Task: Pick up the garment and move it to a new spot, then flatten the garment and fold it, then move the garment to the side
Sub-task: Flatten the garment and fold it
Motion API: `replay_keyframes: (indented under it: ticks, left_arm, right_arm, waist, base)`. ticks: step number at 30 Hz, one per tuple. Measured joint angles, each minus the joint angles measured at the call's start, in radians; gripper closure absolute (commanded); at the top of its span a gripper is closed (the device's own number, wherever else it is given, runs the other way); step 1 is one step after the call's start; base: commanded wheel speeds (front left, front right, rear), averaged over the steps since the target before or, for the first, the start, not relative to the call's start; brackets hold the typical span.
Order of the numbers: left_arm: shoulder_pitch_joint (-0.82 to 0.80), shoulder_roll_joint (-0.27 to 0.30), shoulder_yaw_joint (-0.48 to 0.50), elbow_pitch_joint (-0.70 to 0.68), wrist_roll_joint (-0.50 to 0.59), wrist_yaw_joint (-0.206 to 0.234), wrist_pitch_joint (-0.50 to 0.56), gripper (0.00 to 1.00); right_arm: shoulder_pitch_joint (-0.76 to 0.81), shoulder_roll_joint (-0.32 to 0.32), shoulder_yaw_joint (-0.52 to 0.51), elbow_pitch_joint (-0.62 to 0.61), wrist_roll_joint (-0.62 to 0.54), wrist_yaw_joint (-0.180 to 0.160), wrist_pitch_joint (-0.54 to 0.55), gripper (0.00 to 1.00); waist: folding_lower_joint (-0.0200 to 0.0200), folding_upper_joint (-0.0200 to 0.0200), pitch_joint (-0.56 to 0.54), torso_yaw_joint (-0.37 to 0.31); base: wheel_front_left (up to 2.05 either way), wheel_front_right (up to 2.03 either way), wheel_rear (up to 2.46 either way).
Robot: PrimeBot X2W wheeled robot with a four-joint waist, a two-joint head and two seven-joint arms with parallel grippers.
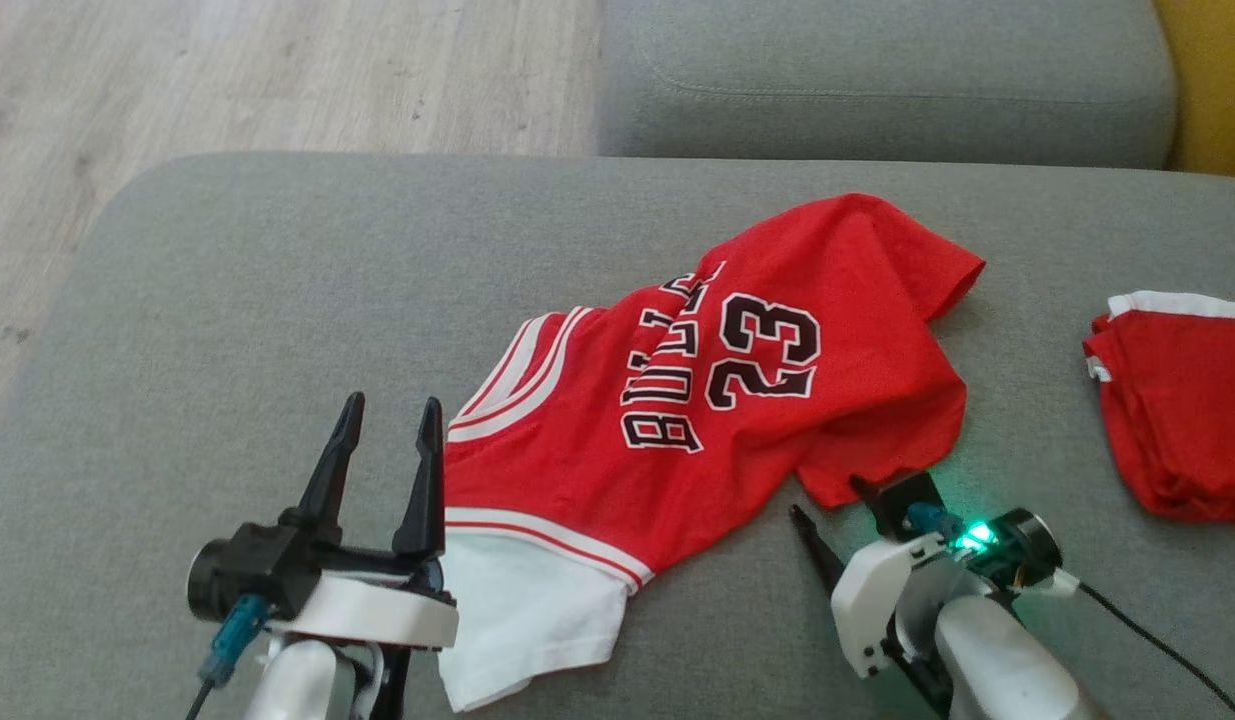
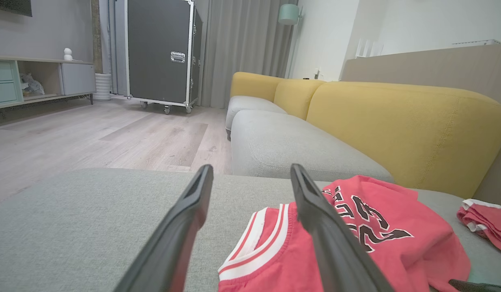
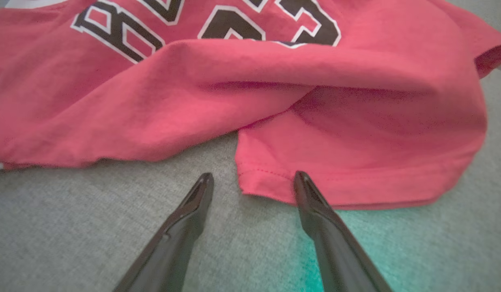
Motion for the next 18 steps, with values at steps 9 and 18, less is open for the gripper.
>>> replay_keyframes:
  ticks: [9,18]
  left_arm:
    - [0.0,0.0,-0.006,0.007,0.0,0.0,0.0,0.0]
    - [0.016,0.0,0.026,-0.01,-0.003,0.002,0.0,0.0]
  right_arm:
    - [-0.069,0.001,-0.066,0.101,-0.037,0.0,-0.028,1.0]
    - [-0.005,-0.055,-0.247,0.043,-0.07,0.0,-0.068,1.0]
  waist:
    - [0.0,0.0,0.0,0.006]
    - [-0.0001,0.0,-0.04,-0.071]
  base:
    - [0.0,0.0,0.0]
    - [0.0,0.0,0.0]
